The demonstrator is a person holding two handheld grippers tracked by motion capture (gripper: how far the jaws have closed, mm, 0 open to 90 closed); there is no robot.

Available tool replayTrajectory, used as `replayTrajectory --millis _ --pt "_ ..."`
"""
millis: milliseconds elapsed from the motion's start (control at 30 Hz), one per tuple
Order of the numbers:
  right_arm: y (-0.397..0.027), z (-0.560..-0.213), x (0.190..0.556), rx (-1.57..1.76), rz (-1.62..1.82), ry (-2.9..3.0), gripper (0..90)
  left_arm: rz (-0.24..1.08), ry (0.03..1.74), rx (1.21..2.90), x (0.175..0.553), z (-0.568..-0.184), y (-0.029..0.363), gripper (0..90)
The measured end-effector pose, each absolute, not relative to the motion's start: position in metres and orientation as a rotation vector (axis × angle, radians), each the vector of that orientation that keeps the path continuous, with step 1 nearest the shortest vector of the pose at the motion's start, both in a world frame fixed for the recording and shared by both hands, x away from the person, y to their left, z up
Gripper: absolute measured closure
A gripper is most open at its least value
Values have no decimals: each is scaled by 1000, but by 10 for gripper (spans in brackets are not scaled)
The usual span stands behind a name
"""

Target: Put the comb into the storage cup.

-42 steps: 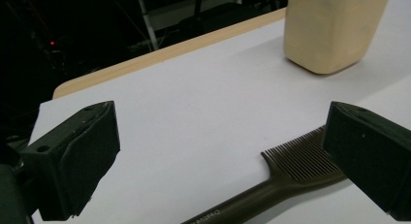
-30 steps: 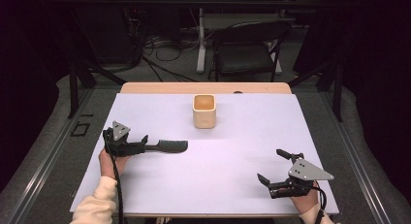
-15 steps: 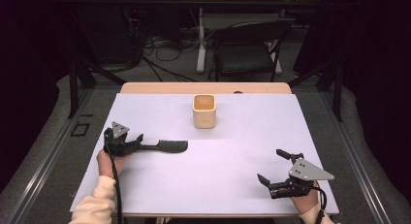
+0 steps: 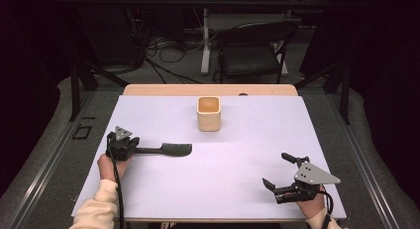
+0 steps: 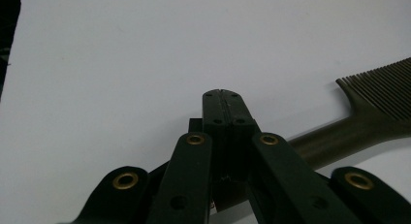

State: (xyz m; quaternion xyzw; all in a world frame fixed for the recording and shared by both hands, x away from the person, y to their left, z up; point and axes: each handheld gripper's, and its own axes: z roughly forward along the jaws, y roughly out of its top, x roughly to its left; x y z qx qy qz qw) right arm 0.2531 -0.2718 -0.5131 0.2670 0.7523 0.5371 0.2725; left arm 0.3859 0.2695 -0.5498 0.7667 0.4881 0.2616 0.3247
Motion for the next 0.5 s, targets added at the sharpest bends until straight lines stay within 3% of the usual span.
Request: replayTrajectory --millis 500 --pt "-272 -514 252 726 1446 2029 0 624 1268 2111 387 -556 271 898"
